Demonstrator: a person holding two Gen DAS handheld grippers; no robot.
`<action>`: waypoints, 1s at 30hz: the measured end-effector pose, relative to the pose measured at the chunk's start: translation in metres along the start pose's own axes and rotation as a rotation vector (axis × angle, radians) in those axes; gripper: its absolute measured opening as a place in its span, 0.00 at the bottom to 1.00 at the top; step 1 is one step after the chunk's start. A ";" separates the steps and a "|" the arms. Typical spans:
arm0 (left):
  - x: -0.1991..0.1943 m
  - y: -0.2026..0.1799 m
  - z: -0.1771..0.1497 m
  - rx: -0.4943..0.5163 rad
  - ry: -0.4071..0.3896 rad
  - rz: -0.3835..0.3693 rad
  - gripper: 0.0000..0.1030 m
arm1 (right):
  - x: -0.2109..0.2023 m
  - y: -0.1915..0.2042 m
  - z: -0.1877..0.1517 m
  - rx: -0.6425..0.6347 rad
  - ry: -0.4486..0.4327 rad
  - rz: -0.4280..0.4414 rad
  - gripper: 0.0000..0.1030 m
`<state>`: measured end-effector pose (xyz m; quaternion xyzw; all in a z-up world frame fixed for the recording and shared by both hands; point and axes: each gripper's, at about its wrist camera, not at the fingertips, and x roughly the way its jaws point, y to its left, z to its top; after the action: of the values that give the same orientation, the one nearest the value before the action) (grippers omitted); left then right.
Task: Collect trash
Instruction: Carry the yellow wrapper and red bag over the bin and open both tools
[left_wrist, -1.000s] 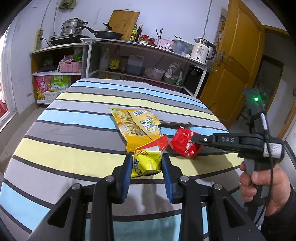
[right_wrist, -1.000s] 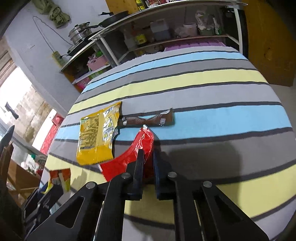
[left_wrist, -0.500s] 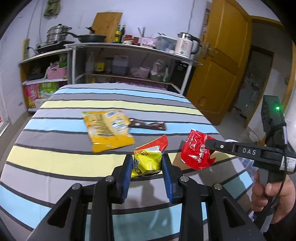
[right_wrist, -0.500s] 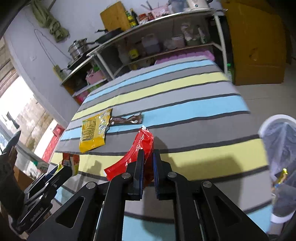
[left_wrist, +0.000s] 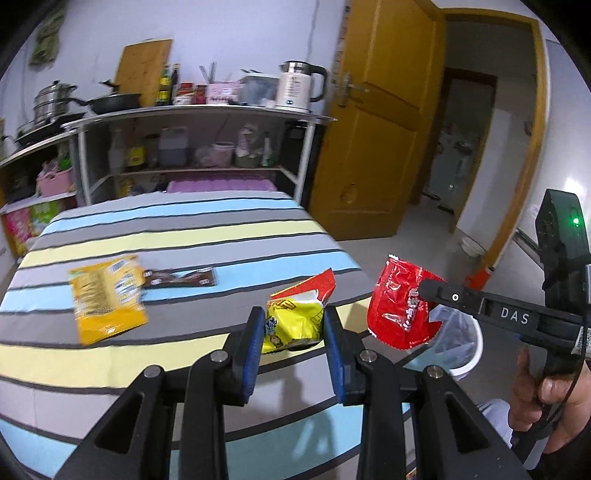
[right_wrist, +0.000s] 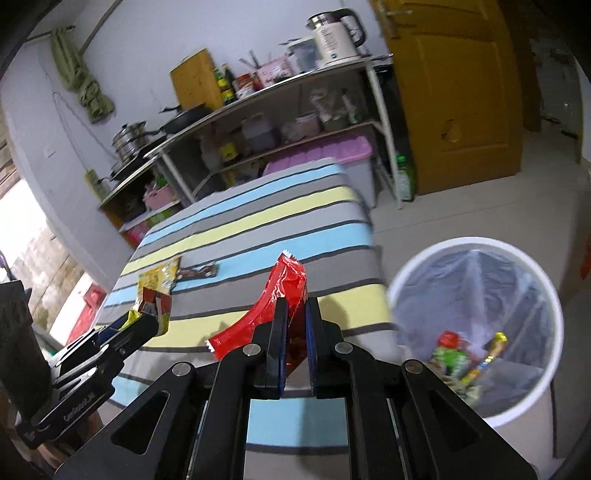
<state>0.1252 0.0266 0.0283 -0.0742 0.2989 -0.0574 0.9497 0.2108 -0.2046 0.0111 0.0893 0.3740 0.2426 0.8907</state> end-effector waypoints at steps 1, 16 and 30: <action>0.003 -0.007 0.002 0.010 0.001 -0.012 0.32 | -0.005 -0.008 0.000 0.010 -0.009 -0.011 0.09; 0.045 -0.090 0.018 0.114 0.039 -0.129 0.32 | -0.049 -0.092 -0.004 0.124 -0.079 -0.122 0.09; 0.088 -0.142 0.014 0.177 0.110 -0.235 0.32 | -0.052 -0.150 -0.015 0.199 -0.057 -0.201 0.09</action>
<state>0.1963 -0.1249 0.0153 -0.0216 0.3337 -0.1982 0.9213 0.2237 -0.3604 -0.0183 0.1460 0.3775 0.1115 0.9076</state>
